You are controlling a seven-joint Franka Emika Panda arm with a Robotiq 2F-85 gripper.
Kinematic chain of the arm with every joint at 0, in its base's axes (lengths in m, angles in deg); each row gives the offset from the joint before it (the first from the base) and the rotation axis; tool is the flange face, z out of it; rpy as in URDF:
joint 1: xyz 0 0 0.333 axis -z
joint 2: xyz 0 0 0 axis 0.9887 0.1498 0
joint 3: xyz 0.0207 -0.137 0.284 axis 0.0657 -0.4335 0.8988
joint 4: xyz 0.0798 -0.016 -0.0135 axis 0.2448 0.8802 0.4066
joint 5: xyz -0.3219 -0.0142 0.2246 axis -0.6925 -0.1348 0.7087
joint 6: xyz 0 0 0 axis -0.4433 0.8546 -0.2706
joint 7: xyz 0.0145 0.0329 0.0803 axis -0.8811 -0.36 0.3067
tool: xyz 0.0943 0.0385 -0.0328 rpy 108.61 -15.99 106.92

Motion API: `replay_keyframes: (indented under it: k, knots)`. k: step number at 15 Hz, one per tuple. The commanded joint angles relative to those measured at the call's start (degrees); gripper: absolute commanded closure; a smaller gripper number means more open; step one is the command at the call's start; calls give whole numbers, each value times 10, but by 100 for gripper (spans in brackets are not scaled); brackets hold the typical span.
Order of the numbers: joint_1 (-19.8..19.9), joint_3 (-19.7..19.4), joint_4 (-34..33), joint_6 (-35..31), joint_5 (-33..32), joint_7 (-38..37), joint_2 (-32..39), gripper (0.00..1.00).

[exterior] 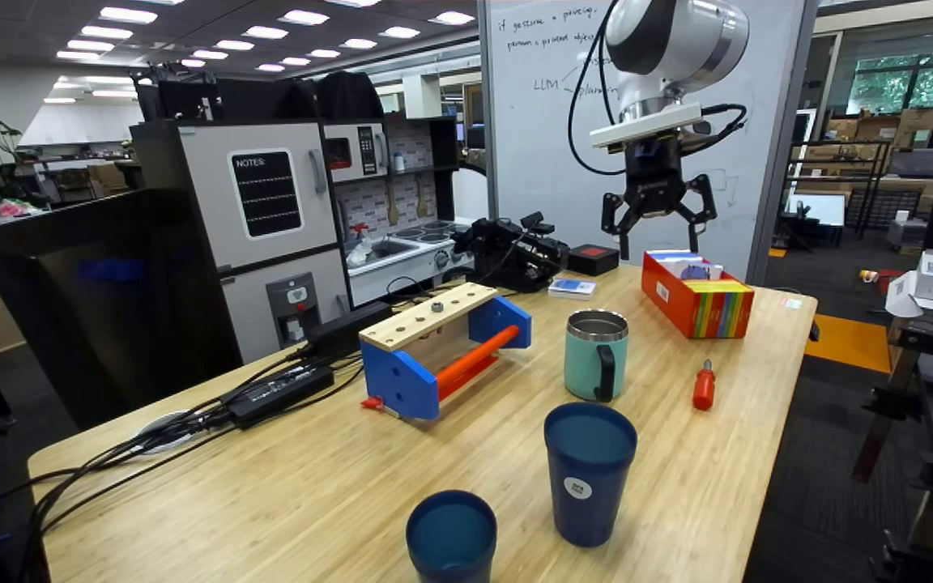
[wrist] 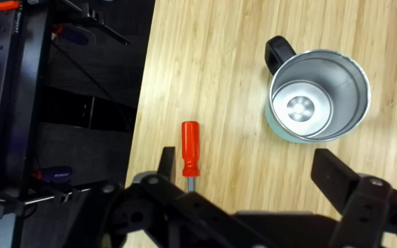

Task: Remove the orange object from the blue cup and out it on the table

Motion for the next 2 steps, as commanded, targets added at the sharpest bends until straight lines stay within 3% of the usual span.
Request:
replay_keyframes:
  k: [1,2]
  knots:
    - [-14,-5,61,-33,-42,-68,-61,0]
    - [-15,-3,77,-43,-54,-87,-77,0]
